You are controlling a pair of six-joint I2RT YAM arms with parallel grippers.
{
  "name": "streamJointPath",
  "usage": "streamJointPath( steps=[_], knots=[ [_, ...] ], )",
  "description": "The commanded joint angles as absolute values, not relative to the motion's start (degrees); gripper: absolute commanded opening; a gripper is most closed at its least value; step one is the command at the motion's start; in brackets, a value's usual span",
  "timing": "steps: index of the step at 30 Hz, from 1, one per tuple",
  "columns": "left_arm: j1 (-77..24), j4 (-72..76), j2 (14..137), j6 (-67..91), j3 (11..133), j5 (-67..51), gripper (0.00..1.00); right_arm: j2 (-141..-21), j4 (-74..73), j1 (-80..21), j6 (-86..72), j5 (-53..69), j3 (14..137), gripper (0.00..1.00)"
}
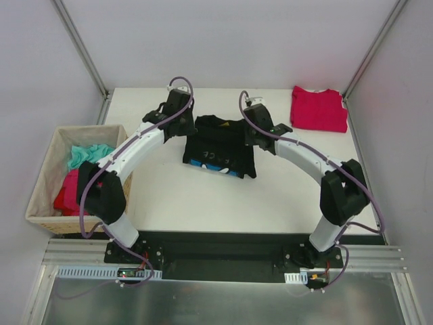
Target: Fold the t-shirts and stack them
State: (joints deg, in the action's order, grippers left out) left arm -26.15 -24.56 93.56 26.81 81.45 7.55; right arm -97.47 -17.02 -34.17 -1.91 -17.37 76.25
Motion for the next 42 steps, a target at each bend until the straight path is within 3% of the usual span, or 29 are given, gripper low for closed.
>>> streamJointPath(
  steps=[1, 8, 13, 28, 42],
  knots=[
    [-24.70, -23.38, 99.48, 23.47, 88.32, 3.96, 0.00, -101.33, -16.87, -31.12, -0.88, -16.26, 82.08, 0.01],
    [-22.15, -23.47, 108.37, 23.64, 97.55, 2.02, 0.00, -106.62, -18.29, -28.30, -0.27, -14.94, 87.89, 0.01],
    [-22.06, -23.12, 105.39, 22.50, 96.95, 5.09, 0.00, -101.87, -15.83, -28.30, 2.20, -15.73, 85.35, 0.01],
    [-20.48, -23.12, 104.16, 20.39, 104.32, 4.92, 0.00, -105.38, -21.36, -28.04, 6.24, -18.54, 101.86, 0.01],
    [-21.26, -23.38, 92.29, 22.24, 97.30, 3.86, 0.00, -90.62, -18.19, -33.57, 7.30, -23.11, 88.17, 0.01]
  ],
)
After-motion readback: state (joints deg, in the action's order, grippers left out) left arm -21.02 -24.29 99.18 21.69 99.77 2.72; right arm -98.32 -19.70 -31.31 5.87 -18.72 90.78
